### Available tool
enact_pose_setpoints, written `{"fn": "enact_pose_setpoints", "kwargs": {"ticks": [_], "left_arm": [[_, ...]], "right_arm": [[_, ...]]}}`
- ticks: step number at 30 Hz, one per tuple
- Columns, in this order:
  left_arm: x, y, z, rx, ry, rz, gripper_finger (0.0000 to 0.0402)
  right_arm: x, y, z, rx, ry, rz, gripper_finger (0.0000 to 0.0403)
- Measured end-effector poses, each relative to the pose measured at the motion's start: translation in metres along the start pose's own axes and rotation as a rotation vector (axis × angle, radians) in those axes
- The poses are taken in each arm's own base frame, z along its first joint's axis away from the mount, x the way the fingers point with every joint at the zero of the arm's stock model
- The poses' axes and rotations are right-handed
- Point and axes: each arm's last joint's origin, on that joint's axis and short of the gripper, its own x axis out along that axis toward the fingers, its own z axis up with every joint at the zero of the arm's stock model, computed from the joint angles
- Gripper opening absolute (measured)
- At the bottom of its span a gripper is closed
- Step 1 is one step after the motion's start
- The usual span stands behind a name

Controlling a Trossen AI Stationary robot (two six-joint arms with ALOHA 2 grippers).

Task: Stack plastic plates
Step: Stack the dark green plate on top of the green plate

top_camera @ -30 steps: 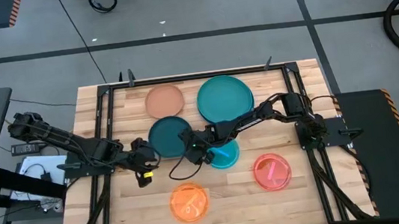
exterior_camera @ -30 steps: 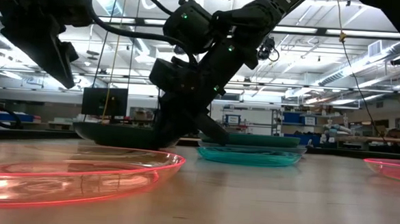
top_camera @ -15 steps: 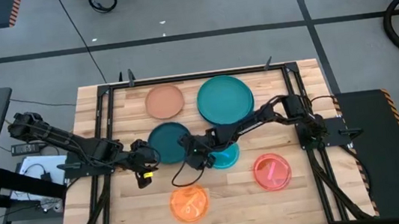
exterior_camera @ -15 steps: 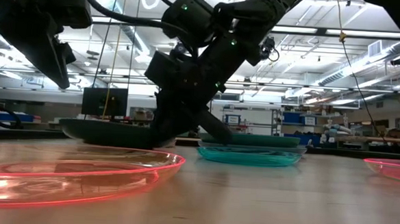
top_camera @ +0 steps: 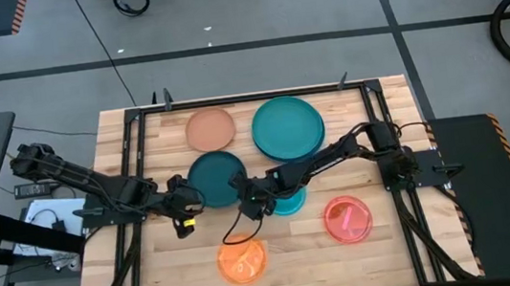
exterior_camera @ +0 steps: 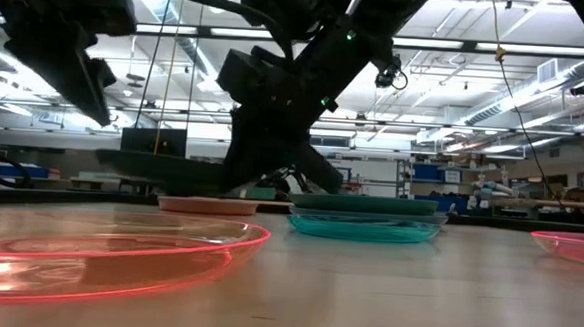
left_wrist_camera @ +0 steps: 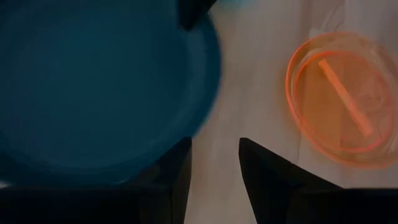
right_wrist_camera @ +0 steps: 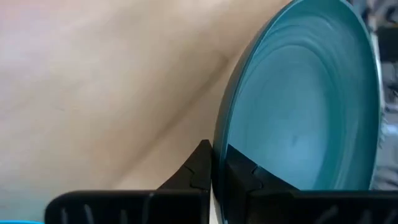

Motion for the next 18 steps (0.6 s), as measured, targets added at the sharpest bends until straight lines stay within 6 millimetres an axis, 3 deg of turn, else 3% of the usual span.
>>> {"fn": "enact_pose_setpoints", "kwargs": {"ticks": [10, 18], "left_arm": [[-0.015, -0.007, 0.021, 0.123, -0.085, -0.006, 0.0141], [-0.015, -0.007, 0.022, 0.161, -0.092, -0.003, 0.0141]], "right_arm": [[-0.031, -0.022, -0.008, 0.105, 0.070, -0.051, 0.0025], [-0.050, -0.034, -0.021, 0.178, 0.166, -0.077, 0.0025]]}}
